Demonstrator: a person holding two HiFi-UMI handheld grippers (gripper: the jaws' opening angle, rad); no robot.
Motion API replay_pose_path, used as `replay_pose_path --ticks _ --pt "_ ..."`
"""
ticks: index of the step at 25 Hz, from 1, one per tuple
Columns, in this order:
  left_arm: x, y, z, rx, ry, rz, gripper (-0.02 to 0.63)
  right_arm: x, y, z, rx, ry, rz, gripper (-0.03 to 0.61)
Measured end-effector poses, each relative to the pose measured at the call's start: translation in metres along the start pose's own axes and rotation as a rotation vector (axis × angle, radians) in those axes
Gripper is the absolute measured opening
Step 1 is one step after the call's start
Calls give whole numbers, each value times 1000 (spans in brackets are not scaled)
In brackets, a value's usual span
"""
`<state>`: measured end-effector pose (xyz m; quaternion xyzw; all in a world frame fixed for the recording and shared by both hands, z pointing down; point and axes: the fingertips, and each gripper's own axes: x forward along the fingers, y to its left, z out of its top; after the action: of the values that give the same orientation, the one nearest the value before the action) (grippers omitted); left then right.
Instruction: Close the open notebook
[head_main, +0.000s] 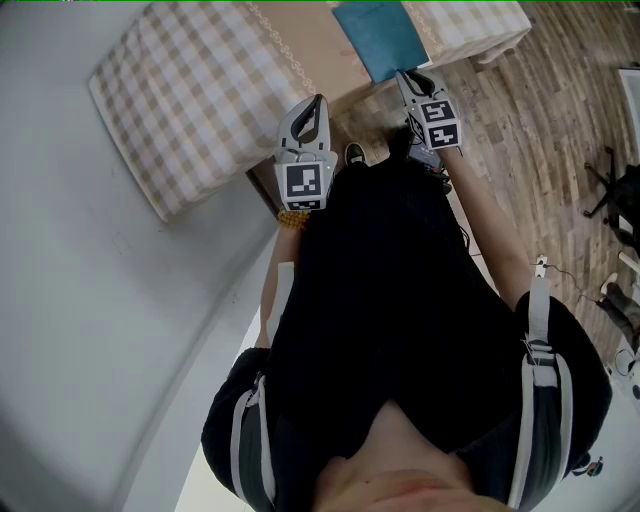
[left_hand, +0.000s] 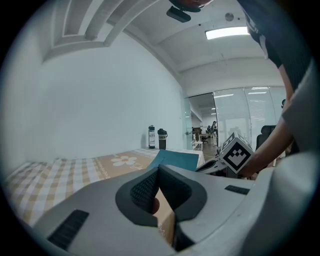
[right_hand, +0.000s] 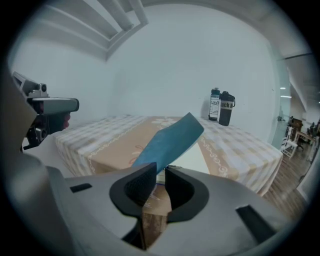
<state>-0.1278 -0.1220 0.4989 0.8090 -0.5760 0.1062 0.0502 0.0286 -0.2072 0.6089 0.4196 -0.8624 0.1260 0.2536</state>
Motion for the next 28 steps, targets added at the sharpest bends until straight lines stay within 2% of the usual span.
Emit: replay_pose_path --ticks 12,13,18,24,28 --pt "0 4 -8 -12 20 -2 2 -7 -8 -12 58 50 -46 50" --pt "1 3 -8 -13 21 -4 2 -9 -9 -14 51 54 -51 8" --pt "3 6 -12 -17 30 -5 2 -25 -3 -15 -7 38 -6 6" --pt "6 4 -13 -18 34 -14 2 -34 -5 25 -168 -92 -15 6" --pt "8 4 -12 -13 33 -16 2 -22 -17 43 -189 -120 -37 6"
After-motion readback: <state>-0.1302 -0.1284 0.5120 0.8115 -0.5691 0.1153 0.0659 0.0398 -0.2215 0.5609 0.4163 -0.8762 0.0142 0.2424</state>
